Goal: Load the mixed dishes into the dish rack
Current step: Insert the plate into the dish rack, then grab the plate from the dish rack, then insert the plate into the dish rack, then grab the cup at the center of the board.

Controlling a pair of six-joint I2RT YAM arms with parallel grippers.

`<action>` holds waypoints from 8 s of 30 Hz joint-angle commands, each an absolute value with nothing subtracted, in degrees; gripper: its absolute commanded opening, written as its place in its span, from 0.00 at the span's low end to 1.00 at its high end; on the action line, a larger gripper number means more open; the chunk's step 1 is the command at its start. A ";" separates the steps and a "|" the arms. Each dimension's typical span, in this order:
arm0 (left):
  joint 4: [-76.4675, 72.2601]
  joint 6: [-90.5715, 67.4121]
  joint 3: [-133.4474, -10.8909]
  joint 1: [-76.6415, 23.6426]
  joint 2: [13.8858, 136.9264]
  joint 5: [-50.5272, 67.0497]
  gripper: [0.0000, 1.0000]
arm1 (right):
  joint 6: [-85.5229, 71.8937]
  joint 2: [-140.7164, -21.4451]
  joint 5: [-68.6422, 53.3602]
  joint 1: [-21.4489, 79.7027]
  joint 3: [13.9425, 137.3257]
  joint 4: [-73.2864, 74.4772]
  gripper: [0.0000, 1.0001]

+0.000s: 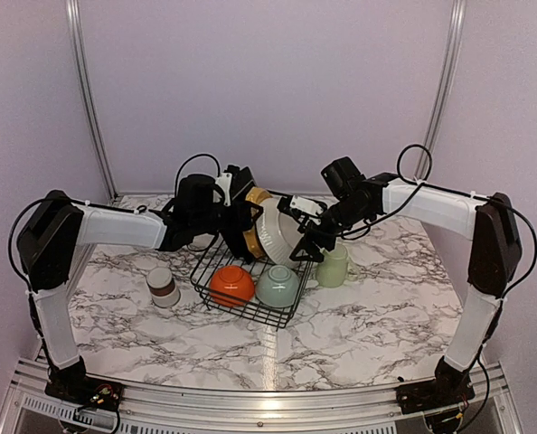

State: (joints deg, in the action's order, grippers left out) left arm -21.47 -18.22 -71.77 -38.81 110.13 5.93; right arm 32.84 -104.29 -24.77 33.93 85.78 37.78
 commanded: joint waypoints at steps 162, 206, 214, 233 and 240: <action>-20.74 -26.89 -81.62 -36.74 114.97 14.43 0.51 | 30.64 -98.48 -16.17 28.21 85.35 35.17 0.98; 24.45 5.76 -88.78 -52.24 110.67 5.15 0.64 | 31.24 -100.12 -15.51 29.14 85.58 35.81 0.98; 25.98 6.89 -94.11 -53.08 118.87 0.44 0.79 | 31.37 -99.33 -15.21 29.17 84.97 35.68 0.98; 22.66 5.73 -96.30 -53.09 125.21 -19.79 0.77 | 31.34 -98.52 -15.91 29.16 83.88 35.42 0.98; 20.15 5.05 -94.24 -53.17 121.32 -15.82 0.79 | 31.04 -97.28 -15.71 28.94 83.33 35.13 0.99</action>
State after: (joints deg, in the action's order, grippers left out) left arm 20.67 5.32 -95.88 -54.24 122.76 -14.09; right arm 30.89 -99.42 -15.42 28.77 83.66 34.79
